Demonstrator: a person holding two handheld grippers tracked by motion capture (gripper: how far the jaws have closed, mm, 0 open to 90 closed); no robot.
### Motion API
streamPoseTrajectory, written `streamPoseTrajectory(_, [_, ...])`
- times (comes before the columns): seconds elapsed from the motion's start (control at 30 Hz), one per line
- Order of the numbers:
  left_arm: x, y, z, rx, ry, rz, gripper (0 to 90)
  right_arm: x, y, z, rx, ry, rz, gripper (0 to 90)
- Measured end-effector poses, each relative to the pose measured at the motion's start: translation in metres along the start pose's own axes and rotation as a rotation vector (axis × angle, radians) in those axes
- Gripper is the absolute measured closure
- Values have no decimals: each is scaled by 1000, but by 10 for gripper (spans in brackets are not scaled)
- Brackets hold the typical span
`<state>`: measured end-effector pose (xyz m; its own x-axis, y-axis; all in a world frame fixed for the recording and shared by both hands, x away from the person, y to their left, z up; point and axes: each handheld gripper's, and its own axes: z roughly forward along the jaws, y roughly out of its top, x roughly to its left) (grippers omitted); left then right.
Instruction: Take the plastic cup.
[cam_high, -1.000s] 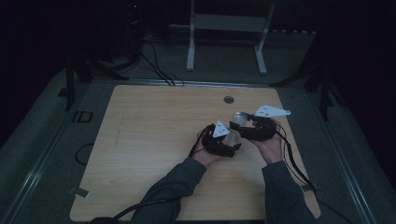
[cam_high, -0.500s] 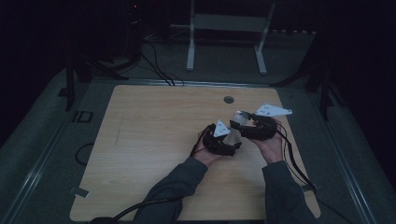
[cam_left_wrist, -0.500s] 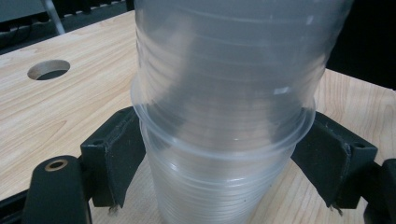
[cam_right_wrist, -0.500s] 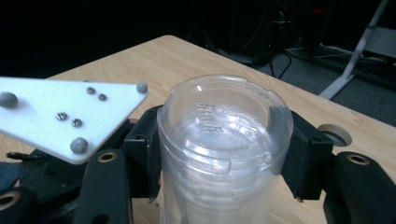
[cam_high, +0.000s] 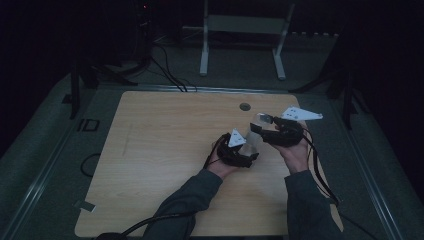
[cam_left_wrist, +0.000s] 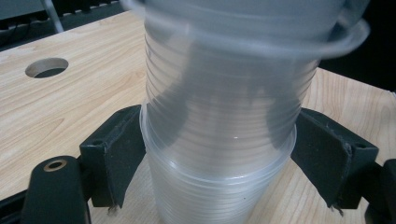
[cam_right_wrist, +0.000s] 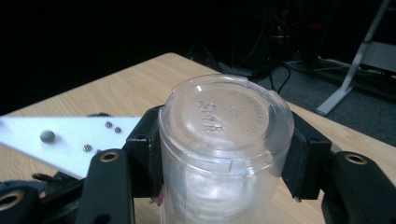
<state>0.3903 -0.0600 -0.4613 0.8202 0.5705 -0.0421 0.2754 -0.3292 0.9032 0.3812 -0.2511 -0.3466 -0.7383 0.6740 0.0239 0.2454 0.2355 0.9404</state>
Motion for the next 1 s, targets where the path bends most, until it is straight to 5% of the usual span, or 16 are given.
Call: streamPoseTrajectory(1.0, [0,6,-31,-51,-7,-15,175,7,30,-30,-121,13,2,406])
